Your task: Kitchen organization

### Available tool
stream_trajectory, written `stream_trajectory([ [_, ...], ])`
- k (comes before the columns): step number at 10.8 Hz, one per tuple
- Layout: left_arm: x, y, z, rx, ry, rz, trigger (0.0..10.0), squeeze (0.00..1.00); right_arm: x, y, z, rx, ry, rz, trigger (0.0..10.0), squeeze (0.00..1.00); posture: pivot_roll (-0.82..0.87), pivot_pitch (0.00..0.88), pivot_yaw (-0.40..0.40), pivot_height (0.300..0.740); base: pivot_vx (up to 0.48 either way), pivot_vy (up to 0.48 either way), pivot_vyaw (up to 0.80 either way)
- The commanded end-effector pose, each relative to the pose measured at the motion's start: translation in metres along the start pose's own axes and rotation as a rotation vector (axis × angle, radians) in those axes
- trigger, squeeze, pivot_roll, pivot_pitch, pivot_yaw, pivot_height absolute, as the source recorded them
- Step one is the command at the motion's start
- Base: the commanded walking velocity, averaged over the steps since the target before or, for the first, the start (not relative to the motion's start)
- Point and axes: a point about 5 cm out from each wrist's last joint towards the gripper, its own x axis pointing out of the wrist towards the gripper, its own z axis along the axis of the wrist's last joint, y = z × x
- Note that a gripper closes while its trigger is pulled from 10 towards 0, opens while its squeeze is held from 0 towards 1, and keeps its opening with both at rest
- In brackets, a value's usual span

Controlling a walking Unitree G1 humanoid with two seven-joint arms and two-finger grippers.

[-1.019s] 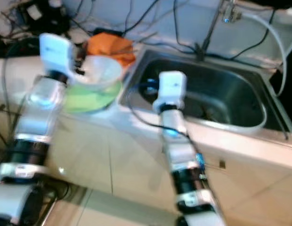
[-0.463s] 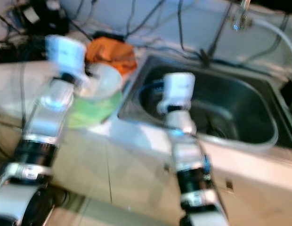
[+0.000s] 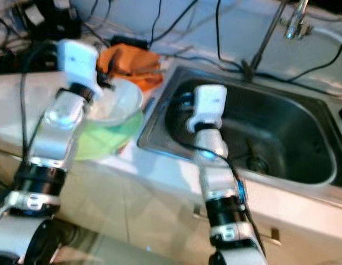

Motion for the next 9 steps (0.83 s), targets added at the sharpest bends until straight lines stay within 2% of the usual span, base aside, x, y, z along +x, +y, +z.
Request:
stream_trajectory([
  [1,-0.002,0.003,0.01,0.004,-0.031,-0.056,10.0,0.0,0.001,0.005,0.004,0.006,-0.014,0.009,10.0,0.0,-0.05,0.005,-0.08,0.74,0.0,0.0,0.0],
  [2,-0.003,0.006,0.015,0.008,-0.031,-0.1,10.0,0.0,0.0,0.004,0.004,0.007,-0.013,0.008,10.0,0.0,-0.05,0.007,-0.08,0.74,0.0,0.0,0.0],
  [4,-0.012,0.023,0.037,0.035,-0.001,-0.33,10.0,0.0,0.0,0.003,0.001,0.009,-0.005,0.005,10.0,0.0,-0.04,0.008,-0.08,0.74,0.0,0.0,0.0],
  [6,-0.025,0.037,0.037,0.071,0.078,-0.434,10.0,0.0,0.0,0.004,-0.001,0.013,0.001,0.006,10.0,0.0,-0.02,0.011,-0.083,0.74,0.0,0.0,0.0],
  [7,-0.033,0.06,0.016,0.063,0.185,-0.295,10.0,0.0,-0.001,0.007,-0.003,0.016,0.008,0.012,10.0,0.0,-0.02,0.008,-0.083,0.74,0.0,0.0,0.0],
  [8,-0.036,0.071,0.006,0.048,0.238,-0.167,10.0,0.0,-0.001,0.008,-0.003,0.018,0.01,0.019,10.0,0.0,-0.02,0.007,-0.086,0.74,0.0,0.0,0.0],
  [9,-0.033,0.087,0.002,-0.053,0.274,0.044,10.0,0.0,-0.001,0.009,-0.003,0.016,0.012,0.023,10.0,0.0,-0.02,0.005,-0.09,0.74,0.0,0.0,0.0],
])
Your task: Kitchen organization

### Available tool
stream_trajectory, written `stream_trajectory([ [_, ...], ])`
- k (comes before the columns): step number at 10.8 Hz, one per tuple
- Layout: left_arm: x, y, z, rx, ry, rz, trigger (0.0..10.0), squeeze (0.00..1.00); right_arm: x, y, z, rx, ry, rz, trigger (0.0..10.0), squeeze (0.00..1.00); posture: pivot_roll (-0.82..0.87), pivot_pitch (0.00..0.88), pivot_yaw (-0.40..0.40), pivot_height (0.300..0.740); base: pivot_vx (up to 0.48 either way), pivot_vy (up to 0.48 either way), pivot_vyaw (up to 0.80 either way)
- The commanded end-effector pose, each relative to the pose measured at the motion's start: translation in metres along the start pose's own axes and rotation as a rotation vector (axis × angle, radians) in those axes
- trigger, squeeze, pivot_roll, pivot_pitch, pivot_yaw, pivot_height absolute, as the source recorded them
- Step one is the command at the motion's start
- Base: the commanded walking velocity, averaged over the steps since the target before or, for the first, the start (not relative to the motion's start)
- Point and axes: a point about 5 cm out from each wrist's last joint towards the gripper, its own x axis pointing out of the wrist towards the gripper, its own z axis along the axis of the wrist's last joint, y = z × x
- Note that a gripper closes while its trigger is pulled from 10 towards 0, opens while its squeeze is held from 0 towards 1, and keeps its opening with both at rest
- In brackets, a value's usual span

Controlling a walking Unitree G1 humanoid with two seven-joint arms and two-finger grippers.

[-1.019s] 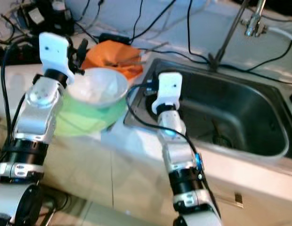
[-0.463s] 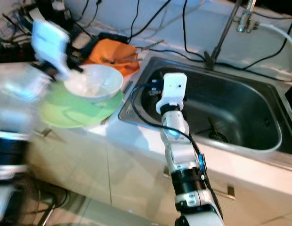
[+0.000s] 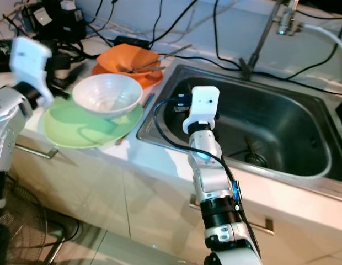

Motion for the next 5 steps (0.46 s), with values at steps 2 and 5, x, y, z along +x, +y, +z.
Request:
stream_trajectory([
  [2,0.002,0.01,-0.004,-0.142,0.037,0.119,10.0,1.0,0.0,-0.001,-0.002,-0.003,0.006,0.001,10.0,0.0,-0.02,0.0,-0.09,0.74,0.0,0.0,0.0],
  [5,0.001,0.002,-0.01,-0.293,0.138,-0.008,10.0,1.0,-0.002,-0.002,-0.003,-0.008,0.007,0.002,10.0,0.0,-0.02,0.0,-0.088,0.74,0.0,0.0,0.0],
])
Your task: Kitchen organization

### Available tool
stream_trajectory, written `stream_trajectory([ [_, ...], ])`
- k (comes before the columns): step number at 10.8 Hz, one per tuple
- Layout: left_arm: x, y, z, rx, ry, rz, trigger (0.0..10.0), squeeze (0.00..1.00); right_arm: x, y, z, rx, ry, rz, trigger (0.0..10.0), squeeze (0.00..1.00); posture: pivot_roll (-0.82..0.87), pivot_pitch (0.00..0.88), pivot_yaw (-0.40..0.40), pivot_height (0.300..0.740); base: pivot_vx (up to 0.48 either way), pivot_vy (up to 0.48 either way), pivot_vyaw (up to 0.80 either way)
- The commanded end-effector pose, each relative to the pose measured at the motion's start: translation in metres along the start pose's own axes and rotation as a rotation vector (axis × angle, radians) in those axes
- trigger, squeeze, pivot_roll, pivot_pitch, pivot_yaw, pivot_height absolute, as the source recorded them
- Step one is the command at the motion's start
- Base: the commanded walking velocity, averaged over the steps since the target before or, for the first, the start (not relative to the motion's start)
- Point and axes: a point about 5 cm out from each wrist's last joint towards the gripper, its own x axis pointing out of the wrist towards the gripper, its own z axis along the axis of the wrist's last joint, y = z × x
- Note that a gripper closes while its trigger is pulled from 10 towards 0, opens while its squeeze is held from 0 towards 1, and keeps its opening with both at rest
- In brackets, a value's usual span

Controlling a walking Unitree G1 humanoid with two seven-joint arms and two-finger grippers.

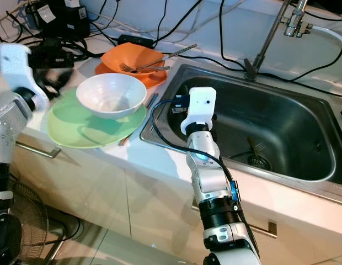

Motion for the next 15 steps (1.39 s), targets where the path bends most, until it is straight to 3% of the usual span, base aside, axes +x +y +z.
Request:
stream_trajectory([
  [1,-0.002,-0.005,0.009,-0.012,-0.009,-0.039,10.0,1.0,-0.002,-0.004,-0.002,-0.009,0.002,-0.004,10.0,0.0,-0.02,0.0,-0.09,0.74,0.0,0.0,0.0],
  [3,-0.008,-0.004,0.001,-0.021,0.101,-0.046,10.0,1.0,-0.003,-0.001,-0.003,-0.007,0.006,0.003,10.0,0.0,-0.01,0.0,-0.089,0.74,0.0,0.0,0.0],
  [5,-0.008,-0.004,-0.006,0.007,0.177,-0.035,10.0,0.0,-0.003,0.0,-0.003,-0.005,0.006,0.003,10.0,0.0,-0.01,0.0,-0.082,0.74,0.0,0.0,0.0],
  [10,-0.007,-0.027,-0.028,-0.039,0.321,-0.147,10.0,0.0,-0.003,-0.002,-0.003,-0.004,0.004,-0.009,10.0,0.0,-0.02,0.0,-0.069,0.74,0.0,0.0,0.0],
  [11,-0.007,-0.034,-0.031,-0.052,0.33,-0.165,8.8,0.0,-0.002,-0.002,-0.002,-0.005,0.004,-0.011,10.0,0.0,-0.02,0.0,-0.068,0.74,0.0,0.0,0.0],
  [12,-0.006,-0.036,-0.031,-0.06,0.324,-0.165,1.5,0.0,-0.002,-0.003,-0.002,-0.005,0.004,-0.012,10.0,0.0,-0.02,0.0,-0.068,0.74,0.0,0.0,0.0],
  [13,-0.004,-0.038,-0.03,-0.066,0.309,-0.169,0.0,0.0,-0.002,-0.004,-0.002,-0.008,0.005,-0.017,10.0,0.0,-0.02,0.0,-0.07,0.74,0.0,0.0,0.0],
  [15,-0.002,-0.038,-0.027,-0.067,0.273,-0.148,0.0,0.0,-0.002,-0.005,-0.002,-0.01,0.005,-0.02,10.0,0.0,-0.03,0.004,-0.07,0.74,0.0,0.0,0.0],
])
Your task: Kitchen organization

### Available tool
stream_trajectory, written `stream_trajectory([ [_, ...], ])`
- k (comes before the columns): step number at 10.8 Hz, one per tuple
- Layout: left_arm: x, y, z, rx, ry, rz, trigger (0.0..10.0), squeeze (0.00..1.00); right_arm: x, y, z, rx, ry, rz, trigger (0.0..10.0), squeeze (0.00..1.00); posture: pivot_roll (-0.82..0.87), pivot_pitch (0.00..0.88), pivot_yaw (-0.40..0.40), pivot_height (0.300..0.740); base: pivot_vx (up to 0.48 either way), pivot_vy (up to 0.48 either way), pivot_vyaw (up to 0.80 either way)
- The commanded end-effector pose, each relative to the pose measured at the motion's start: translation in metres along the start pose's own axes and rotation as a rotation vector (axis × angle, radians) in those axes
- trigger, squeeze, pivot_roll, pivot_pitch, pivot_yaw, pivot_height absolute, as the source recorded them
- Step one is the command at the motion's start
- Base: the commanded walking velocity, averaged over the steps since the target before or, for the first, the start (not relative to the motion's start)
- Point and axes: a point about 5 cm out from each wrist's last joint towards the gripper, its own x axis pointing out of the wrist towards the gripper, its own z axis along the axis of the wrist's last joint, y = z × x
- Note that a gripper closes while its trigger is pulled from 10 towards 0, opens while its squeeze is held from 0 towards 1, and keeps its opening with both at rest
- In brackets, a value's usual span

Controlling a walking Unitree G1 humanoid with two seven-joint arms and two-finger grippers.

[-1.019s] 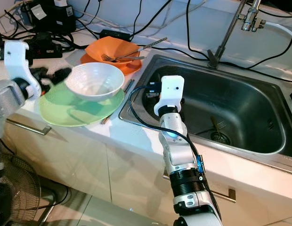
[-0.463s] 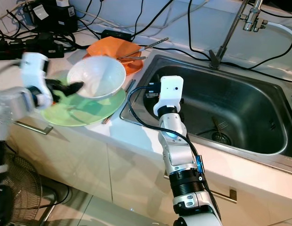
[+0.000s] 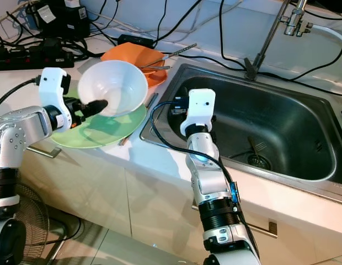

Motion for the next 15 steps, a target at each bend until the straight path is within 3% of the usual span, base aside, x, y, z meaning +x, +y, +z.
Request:
stream_trajectory([
  [1,0.001,-0.001,0.006,0.001,-0.032,0.016,0.0,0.0,0.0,-0.007,0.0,-0.01,0.001,-0.023,10.0,0.0,-0.03,0.009,-0.071,0.74,0.0,0.0,0.0],
  [7,0.004,-0.005,0.004,-0.021,-0.051,0.029,0.0,0.0,0.0,-0.008,-0.001,-0.015,0.009,-0.028,10.0,0.0,-0.03,0.024,-0.074,0.74,0.0,0.0,0.0],
  [9,0.007,-0.012,0.006,-0.052,-0.101,0.006,0.0,0.0,0.0,-0.008,-0.001,-0.016,0.009,-0.028,10.0,0.0,-0.03,0.025,-0.074,0.74,0.0,0.0,0.0],
  [11,0.009,-0.023,0.018,-0.123,-0.217,-0.028,0.0,0.0,0.0,-0.009,-0.001,-0.018,0.01,-0.032,10.0,0.0,-0.03,0.024,-0.074,0.74,0.0,0.0,0.0],
  [15,0.012,-0.035,0.021,-0.181,-0.292,-0.053,0.0,0.0,0.0,-0.012,-0.001,-0.024,0.009,-0.039,10.0,0.0,-0.04,0.02,-0.075,0.74,0.0,0.0,0.0],
])
